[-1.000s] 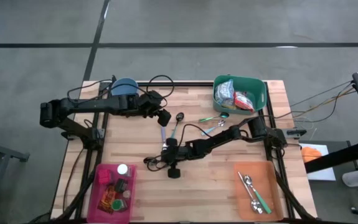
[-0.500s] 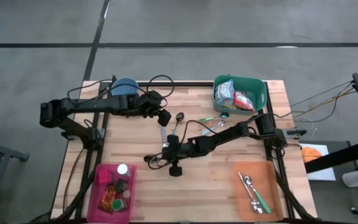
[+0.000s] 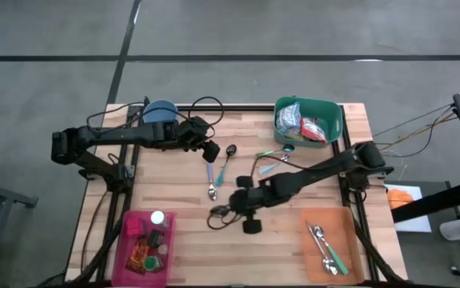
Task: Pick & Place Food Item
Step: Put the black spoon into the orange bin
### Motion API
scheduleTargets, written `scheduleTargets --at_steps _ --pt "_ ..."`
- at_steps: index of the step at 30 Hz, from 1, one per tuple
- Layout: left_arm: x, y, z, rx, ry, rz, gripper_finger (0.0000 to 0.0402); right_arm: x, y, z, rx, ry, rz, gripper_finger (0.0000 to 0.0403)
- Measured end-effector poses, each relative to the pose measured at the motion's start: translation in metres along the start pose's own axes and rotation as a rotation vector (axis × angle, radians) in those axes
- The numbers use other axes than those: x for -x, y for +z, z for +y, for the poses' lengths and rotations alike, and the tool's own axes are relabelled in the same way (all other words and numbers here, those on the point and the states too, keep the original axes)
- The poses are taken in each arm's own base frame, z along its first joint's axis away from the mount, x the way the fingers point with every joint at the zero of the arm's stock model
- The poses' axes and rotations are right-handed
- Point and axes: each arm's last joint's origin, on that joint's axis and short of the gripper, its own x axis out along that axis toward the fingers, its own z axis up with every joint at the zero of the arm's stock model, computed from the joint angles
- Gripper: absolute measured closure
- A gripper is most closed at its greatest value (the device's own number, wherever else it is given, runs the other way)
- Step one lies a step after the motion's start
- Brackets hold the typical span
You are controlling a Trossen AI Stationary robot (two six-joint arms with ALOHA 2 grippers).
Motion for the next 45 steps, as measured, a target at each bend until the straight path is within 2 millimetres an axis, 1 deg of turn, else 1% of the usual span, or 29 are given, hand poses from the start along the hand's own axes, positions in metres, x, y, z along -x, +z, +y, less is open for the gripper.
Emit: scheduleTargets --at_steps 5,9,13,16,19,24,31,36,39,45 --pt "0.0 0.0 0.0 0.0 0.0 0.0 0.0122 0.042 -0.015 0.013 -0.114 -0.062 0.042 0.0388" --pt "0.0 0.0 0.0 0.0 0.0 0.0 0.0122 0.075 -0.031 0.026 -0.215 -0.113 0.043 0.0388" --pt "0.0 0.0 0.0 0.0 0.0 0.0 0.0122 0.101 -0.051 0.041 -0.347 -0.138 0.035 0.0388" --pt "0.0 0.0 0.0 0.0 0.0 0.0 0.0122 0.116 -0.068 0.051 -0.447 -0.177 0.03 0.0388" --pt "0.0 0.0 0.0 0.0 0.0 0.0 0.0122 0.124 -0.084 0.063 -0.555 -0.209 0.034 0.0388" --pt "0.0 0.0 0.0 -0.001 0.001 0.001 0.0122 0.132 -0.11 0.083 -0.736 -0.268 0.061 0.0388" --pt "0.0 0.0 0.0 0.0 0.001 0.001 0.0122 0.143 -0.136 0.112 -0.964 -0.302 0.071 0.0388" --pt "0.0 0.0 0.0 0.0 0.001 0.002 0.0122 0.152 -0.154 0.133 -1.063 -0.295 0.078 0.0388" --pt "0.0 0.0 0.0 -0.001 0.001 0.002 0.0122 0.159 -0.165 0.142 -1.112 -0.288 0.115 0.0388" --pt "0.0 0.0 0.0 -0.001 0.001 0.002 0.0122 0.17 -0.181 0.158 -1.238 -0.271 0.283 0.0388"
